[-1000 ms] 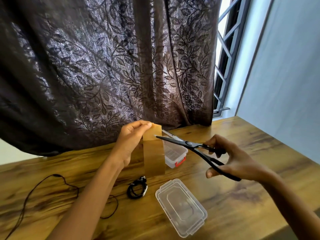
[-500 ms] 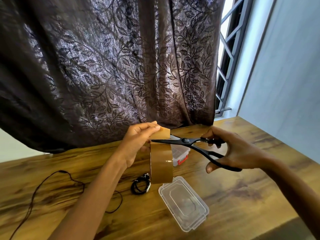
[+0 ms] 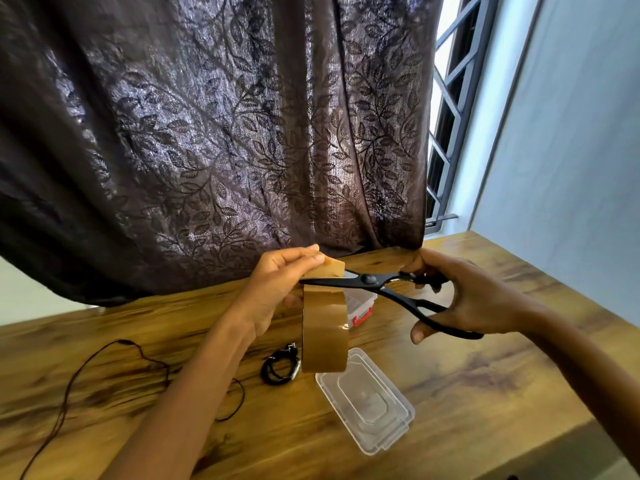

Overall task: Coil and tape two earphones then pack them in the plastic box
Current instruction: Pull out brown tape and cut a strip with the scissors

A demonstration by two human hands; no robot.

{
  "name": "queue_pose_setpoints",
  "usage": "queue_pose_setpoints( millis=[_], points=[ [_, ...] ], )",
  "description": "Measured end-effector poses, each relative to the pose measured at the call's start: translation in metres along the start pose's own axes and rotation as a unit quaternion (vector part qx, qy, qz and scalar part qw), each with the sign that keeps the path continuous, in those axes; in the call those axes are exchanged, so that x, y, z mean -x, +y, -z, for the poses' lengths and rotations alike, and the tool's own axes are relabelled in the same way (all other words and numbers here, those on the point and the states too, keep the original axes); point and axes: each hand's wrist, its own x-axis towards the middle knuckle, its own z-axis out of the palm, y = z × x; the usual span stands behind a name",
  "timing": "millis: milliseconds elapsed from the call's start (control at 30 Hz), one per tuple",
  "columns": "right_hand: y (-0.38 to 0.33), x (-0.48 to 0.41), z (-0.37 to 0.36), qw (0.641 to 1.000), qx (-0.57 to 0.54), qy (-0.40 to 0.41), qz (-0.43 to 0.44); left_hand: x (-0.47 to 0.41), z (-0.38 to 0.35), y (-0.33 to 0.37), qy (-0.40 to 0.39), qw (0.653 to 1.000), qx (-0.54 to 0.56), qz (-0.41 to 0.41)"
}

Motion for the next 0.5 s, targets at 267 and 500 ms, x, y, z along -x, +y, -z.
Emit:
queue_pose_setpoints(
  millis=[267, 500],
  points=[
    [0.0023, 0.0047, 0.0028, 1.0, 0.003, 0.024, -0.004, 0.0047, -0.004, 0.002, -0.002, 1.0, -0.004, 0.012],
    [-0.0004, 0.0063, 0.0045, 0.999, 0.0, 0.038, 0.0, 0.0075, -0.0062, 0.0035, 0.001, 1.0, -0.01, 0.016]
  ],
)
